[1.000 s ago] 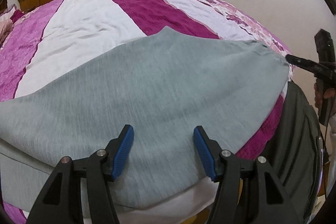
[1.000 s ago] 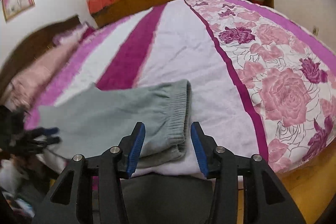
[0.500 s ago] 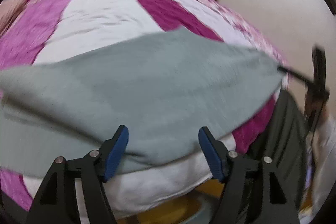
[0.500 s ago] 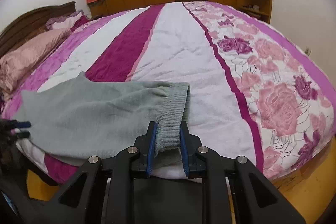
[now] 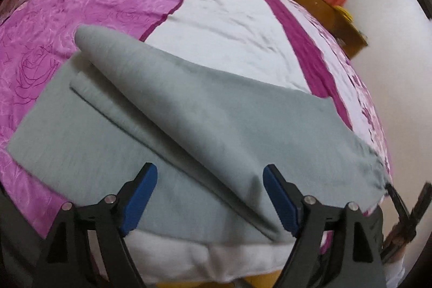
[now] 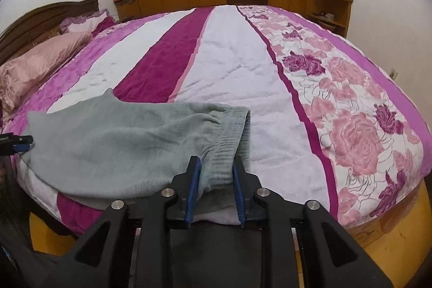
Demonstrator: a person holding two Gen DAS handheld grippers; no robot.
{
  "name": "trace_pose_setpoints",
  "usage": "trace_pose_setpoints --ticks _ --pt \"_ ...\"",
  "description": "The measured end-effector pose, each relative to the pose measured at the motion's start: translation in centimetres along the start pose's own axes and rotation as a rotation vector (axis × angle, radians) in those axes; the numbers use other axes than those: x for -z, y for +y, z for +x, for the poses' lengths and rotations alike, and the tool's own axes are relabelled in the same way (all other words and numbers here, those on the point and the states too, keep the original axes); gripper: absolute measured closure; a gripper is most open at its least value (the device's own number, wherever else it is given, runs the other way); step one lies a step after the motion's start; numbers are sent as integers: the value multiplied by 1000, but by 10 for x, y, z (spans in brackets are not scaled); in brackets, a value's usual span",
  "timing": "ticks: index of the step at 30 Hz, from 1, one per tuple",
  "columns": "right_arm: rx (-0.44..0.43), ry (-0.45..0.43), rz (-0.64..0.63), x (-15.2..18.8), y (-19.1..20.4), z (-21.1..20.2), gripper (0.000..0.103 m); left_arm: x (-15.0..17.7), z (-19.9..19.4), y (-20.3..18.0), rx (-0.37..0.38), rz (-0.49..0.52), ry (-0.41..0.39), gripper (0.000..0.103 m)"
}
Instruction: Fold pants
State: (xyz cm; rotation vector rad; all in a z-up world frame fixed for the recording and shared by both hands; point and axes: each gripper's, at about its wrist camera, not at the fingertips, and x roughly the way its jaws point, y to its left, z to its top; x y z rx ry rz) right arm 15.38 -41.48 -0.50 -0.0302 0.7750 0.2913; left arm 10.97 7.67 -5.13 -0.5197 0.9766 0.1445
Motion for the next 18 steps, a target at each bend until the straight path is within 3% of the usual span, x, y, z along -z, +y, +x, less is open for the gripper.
trace_pose_setpoints --ticks 3,4,5,7,8,9,10,14,18 --pt "-10 9 15 2 -4 2 80 -6 5 2 -5 -16 -31 24" --pt "-20 8 21 3 -5 1 79 -7 5 3 -14 -26 -43 37" --pt "-30 3 28 3 -5 1 78 -9 7 2 -30 -32 -48 62" --pt "-35 -3 38 2 -7 3 77 -11 8 7 -44 -58 -54 86" --pt "-37 -4 44 1 -8 4 77 -11 9 9 -28 -74 -58 91" --pt "-39 -6 51 1 -9 5 77 -11 7 12 -18 -91 -67 91" --pt "-41 -14 51 1 -9 4 91 -10 5 13 -13 -101 -75 92" --pt "-45 -52 42 -5 -9 -5 90 -12 -11 6 -6 -76 -111 93" --pt "-37 9 38 -9 -8 -1 90 -20 -26 0 3 -56 -142 93"
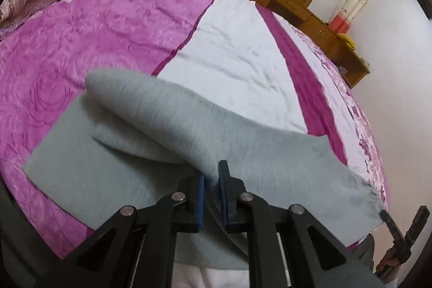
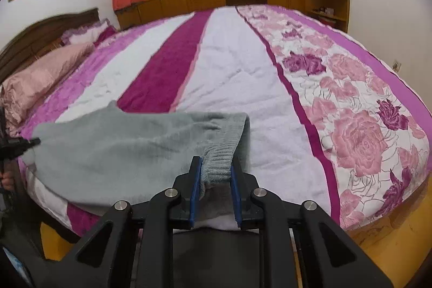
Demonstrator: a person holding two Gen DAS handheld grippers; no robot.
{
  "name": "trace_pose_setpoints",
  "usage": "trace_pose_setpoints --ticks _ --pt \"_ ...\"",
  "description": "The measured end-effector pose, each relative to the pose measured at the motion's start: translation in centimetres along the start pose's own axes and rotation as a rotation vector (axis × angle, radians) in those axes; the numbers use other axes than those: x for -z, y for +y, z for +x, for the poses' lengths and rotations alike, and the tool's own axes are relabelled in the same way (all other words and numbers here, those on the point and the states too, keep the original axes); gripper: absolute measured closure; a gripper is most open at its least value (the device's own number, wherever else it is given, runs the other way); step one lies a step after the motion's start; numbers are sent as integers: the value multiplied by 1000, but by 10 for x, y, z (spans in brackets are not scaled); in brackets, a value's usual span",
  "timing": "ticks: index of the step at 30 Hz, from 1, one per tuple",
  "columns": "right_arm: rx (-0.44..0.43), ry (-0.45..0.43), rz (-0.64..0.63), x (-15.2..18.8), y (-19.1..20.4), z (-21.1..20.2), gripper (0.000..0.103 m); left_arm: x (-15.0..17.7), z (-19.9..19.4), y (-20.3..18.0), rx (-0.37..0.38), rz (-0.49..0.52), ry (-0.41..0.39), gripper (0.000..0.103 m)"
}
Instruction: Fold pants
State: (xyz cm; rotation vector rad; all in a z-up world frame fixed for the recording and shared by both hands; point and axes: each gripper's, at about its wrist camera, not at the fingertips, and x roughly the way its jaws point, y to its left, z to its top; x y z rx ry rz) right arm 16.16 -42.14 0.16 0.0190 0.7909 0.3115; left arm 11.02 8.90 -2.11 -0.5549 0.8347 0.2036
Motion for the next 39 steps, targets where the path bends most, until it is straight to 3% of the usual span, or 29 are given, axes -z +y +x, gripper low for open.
trace_pose_setpoints --ticks 5,11,14,17,22,25,30,31,32,35,39 --pt "33 28 -2 3 1 2 90 -7 -1 -3 -9 23 -20 93" --pt "82 95 -19 13 -3 17 89 6 12 6 -32 0 61 89" --pt "108 81 -42 13 -3 11 75 10 14 13 -43 -22 81 78" --pt "148 57 -64 11 -4 -1 70 10 8 17 -53 -22 81 67" --pt "222 -4 -119 -2 7 -20 68 8 -8 12 -91 27 36 57" --pt "225 -33 -151 -12 17 -24 68 7 -15 11 -104 47 19 56" --pt "120 32 -168 -12 27 -5 70 5 -23 16 -116 61 4 56" --pt "109 69 -158 -9 25 3 80 3 -24 17 -118 60 1 56" --pt "113 101 -151 -5 22 8 87 2 -25 19 -120 58 -4 56" --pt "189 191 -138 6 11 20 87 -1 -27 27 -129 63 -10 55" --pt "236 150 -177 -4 20 -5 87 -8 -25 36 -129 65 1 54"
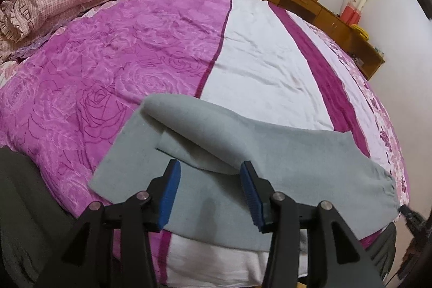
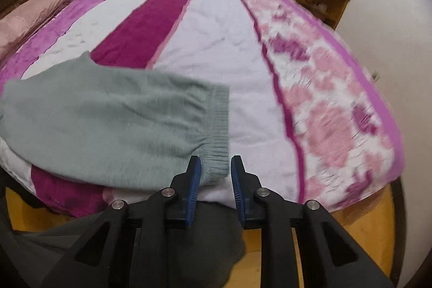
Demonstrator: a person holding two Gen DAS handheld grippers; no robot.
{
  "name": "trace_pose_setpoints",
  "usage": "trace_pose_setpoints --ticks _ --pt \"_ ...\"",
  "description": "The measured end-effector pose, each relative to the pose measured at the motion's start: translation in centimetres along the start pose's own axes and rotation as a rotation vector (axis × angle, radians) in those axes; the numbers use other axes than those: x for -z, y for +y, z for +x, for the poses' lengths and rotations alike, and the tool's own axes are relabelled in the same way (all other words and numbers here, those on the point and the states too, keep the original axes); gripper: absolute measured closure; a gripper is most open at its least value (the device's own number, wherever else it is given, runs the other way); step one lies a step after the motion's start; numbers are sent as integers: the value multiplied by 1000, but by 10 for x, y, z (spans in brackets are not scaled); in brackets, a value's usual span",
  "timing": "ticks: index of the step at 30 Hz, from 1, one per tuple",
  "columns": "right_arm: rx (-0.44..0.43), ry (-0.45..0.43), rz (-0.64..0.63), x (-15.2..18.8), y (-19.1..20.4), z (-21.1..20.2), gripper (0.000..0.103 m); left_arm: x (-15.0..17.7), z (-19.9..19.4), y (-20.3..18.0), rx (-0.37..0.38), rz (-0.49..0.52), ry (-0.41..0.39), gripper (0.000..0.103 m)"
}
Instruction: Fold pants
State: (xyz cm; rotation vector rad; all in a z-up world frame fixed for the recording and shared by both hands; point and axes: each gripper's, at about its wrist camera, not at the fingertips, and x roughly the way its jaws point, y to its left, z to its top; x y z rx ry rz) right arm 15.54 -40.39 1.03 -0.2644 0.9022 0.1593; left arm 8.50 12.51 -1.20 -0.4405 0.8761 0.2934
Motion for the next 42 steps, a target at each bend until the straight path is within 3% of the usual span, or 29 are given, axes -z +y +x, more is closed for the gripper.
trace_pose_setpoints --ticks 4,7,10,12,14,16,17,18,20,22,24,26,30,32,37,42 --pt "17 -76 -95 -27 28 -44 85 -7 2 4 20 14 12 53" --pt "-31 -156 -147 -53 67 -78 80 -11 3 3 41 41 15 51" --pt "-178 -218 -140 -74 114 -100 78 -15 -3 4 46 70 -6 50" --pt "-267 -246 -69 -85 153 -104 78 -17 -10 9 37 66 -35 47" --pt "-353 -229 39 -92 195 -100 78 -20 -14 16 18 64 -67 38" --pt "-508 -221 151 -92 247 -91 78 -23 -15 25 22 56 -75 38" --pt "-609 -194 150 -90 281 -82 78 -24 -16 30 33 50 -75 38" --pt "-653 -182 121 -88 305 -77 80 -25 -16 37 43 45 -69 38" --pt "-648 -176 3 -78 358 -64 96 -23 -16 47 61 53 -70 38" --pt "-652 -171 -95 -68 391 -57 97 -18 -15 54 46 82 -69 38" --pt "-708 -173 -160 -57 412 -51 97 -12 -13 59 32 119 -72 38" --pt "-763 -169 -176 -48 420 -40 97 -5 -8 64 70 127 -48 38" --pt "-792 -105 -152 -48 420 -7 97 1 -6 73 128 101 -25 38" --pt "-782 -69 -163 -52 424 11 97 1 -6 76 136 83 -21 38" --pt "-749 -87 -222 -65 439 20 97 2 0 87 156 31 17 38" --pt "-612 -146 -351 -74 457 21 97 1 5 89 164 17 37 37"
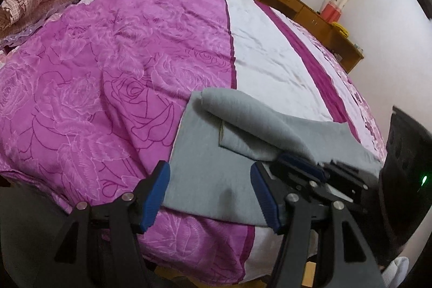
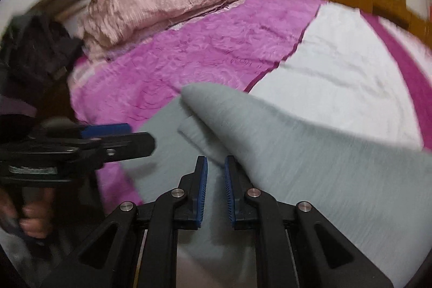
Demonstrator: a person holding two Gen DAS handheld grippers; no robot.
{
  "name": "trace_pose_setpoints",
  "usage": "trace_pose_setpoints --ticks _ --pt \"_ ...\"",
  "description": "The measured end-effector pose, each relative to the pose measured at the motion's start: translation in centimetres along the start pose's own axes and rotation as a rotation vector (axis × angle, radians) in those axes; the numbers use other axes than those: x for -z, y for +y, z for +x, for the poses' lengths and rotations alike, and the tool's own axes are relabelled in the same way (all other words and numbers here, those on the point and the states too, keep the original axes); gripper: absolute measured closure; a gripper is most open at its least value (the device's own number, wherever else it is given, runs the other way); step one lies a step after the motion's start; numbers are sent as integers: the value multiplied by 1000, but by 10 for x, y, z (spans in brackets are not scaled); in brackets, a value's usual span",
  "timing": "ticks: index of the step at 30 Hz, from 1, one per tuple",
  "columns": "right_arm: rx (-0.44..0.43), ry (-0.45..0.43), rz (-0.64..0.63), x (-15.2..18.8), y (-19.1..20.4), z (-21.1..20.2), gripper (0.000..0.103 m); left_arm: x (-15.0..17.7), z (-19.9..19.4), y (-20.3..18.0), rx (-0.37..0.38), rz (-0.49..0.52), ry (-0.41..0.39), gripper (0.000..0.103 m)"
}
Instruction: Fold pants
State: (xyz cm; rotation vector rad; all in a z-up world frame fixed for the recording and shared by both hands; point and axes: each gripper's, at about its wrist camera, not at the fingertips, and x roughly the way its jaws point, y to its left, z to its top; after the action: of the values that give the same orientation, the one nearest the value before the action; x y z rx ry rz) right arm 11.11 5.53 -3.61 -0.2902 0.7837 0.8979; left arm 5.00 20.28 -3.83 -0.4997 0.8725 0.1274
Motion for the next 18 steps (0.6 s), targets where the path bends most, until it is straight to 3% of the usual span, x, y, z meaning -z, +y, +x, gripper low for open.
trace_pose_setpoints --ticks 3,5,12,18 --pt "117 -1 -186 1 16 -3 95 -2 1 7 22 -38 9 37" --pt "155 -15 -284 7 23 -3 88 -2 2 11 36 -57 18 37" --pt "297 17 -605 26 44 17 80 -1 2 13 51 -68 27 37" --pt "393 -59 -660 25 48 22 73 -1 1 19 68 -99 33 37"
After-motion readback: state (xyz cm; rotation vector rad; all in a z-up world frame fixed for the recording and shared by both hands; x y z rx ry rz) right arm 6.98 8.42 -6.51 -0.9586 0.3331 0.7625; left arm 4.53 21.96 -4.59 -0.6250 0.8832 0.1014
